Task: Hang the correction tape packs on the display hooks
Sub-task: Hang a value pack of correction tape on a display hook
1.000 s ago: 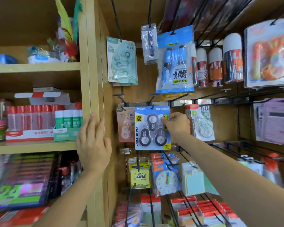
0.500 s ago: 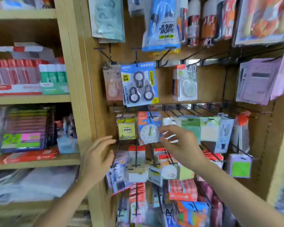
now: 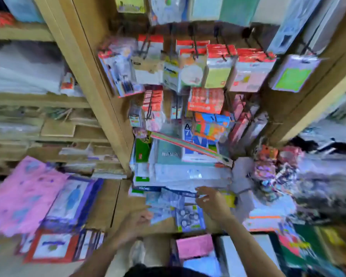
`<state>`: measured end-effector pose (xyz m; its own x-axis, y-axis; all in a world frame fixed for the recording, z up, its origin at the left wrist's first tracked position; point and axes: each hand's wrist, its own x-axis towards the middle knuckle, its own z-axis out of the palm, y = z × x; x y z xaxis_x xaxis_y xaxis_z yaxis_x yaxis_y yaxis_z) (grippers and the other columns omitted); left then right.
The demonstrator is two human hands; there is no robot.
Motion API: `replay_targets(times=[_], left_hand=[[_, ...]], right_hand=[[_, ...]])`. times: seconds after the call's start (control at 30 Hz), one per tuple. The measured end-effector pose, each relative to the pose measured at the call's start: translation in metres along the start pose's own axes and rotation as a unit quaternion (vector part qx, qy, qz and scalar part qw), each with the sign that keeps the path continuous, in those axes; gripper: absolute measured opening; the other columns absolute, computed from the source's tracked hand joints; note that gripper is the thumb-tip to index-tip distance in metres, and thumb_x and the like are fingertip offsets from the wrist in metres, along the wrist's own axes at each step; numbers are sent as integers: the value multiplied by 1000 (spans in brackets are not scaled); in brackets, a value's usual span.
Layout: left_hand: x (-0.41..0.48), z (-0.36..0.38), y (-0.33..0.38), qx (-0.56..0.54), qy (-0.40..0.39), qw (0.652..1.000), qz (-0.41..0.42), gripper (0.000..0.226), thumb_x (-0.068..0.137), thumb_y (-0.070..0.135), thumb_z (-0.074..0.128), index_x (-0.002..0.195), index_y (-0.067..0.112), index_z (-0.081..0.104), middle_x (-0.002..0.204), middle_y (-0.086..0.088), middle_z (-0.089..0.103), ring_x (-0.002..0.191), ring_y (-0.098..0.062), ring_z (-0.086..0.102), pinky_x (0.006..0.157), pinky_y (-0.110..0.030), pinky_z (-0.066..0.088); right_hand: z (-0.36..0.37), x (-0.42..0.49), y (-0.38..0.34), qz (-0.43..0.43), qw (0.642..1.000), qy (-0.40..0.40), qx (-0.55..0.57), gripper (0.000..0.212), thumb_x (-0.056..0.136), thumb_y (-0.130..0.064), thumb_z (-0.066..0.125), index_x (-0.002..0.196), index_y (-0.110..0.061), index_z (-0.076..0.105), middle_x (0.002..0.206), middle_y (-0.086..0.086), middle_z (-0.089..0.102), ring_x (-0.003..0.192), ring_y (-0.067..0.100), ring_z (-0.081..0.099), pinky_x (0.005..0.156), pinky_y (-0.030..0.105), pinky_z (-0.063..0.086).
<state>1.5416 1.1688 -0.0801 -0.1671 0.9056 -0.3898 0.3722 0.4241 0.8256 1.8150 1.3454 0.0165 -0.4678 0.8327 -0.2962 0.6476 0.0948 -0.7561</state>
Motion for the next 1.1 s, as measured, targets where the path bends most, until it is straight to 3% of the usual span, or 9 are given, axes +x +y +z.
replay_targets(times=[0.03, 0.13, 0.2, 0.33, 0.47, 0.7, 0.83, 1.0, 1.1], left_hand=[[-9, 16, -16, 10, -15, 999, -34, 27, 60, 68, 72, 79, 48, 73, 81, 29, 71, 78, 10, 65, 82, -23, 55], [-37, 45, -27, 53, -36, 993, -103, 18, 79, 52, 60, 72, 39, 71, 81, 22, 73, 81, 4, 67, 83, -31, 55], [-51, 60, -25, 61, -37, 985, -158, 19, 89, 40, 66, 70, 41, 68, 80, 11, 71, 82, -5, 67, 79, -30, 52], [-59, 84, -19, 86, -36, 971, -221, 21, 82, 43, 58, 63, 51, 61, 75, 7, 63, 80, -16, 65, 71, -30, 44], [-41, 116, -36, 83, -87, 961, -250, 19, 92, 20, 64, 88, 38, 70, 100, 15, 71, 98, -6, 66, 83, -23, 48], [55, 162, -82, 107, -150, 953, -241, 20, 94, 25, 64, 112, 25, 72, 112, 11, 73, 105, -9, 68, 85, -24, 49], [144, 184, -103, 117, -119, 963, -212, 28, 95, 22, 65, 122, 15, 66, 114, 1, 73, 104, -16, 69, 84, -26, 48], [220, 222, -134, 90, -86, 955, -268, 34, 93, 30, 68, 122, 14, 61, 120, -8, 69, 110, -27, 65, 94, -39, 51], [230, 246, -152, 47, -62, 943, -324, 38, 90, 28, 70, 122, 15, 54, 117, -6, 65, 109, -27, 63, 95, -42, 52]], right_hand=[[11, -5, 23, 22, 1000, -17, -1, 41, 72, -41, 66, 109, -26, 70, 93, -9, 72, 69, 1, 66, 69, 26, 52], [38, -23, 75, 89, 994, -66, 0, 25, 77, -24, 70, 102, -29, 70, 99, 5, 76, 84, 27, 73, 78, 41, 57], [51, -33, 99, 115, 989, -94, -3, 34, 74, -32, 67, 108, -31, 69, 98, 4, 76, 85, 27, 73, 79, 44, 58], [83, -39, 159, 183, 974, -133, 3, 24, 79, -22, 69, 84, -45, 61, 81, -3, 73, 70, 25, 72, 63, 44, 61], [101, -37, 196, 257, 954, -154, 24, 23, 84, -17, 70, 88, -39, 64, 82, -5, 71, 70, 18, 66, 58, 32, 56], [117, 10, 244, 314, 944, -98, 13, 15, 89, -20, 68, 105, -21, 69, 94, 2, 71, 86, 22, 66, 69, 29, 48], [140, 52, 293, 335, 940, -67, 4, 14, 88, -21, 67, 100, -14, 66, 91, 4, 68, 83, 24, 65, 58, 25, 44], [172, 101, 342, 365, 931, -11, 24, 42, 86, -23, 70, 125, -12, 61, 112, 13, 70, 107, 30, 63, 84, 34, 48], [190, 122, 363, 383, 922, -38, 47, 54, 83, -24, 75, 130, -7, 53, 113, 14, 69, 110, 33, 63, 94, 46, 50]])
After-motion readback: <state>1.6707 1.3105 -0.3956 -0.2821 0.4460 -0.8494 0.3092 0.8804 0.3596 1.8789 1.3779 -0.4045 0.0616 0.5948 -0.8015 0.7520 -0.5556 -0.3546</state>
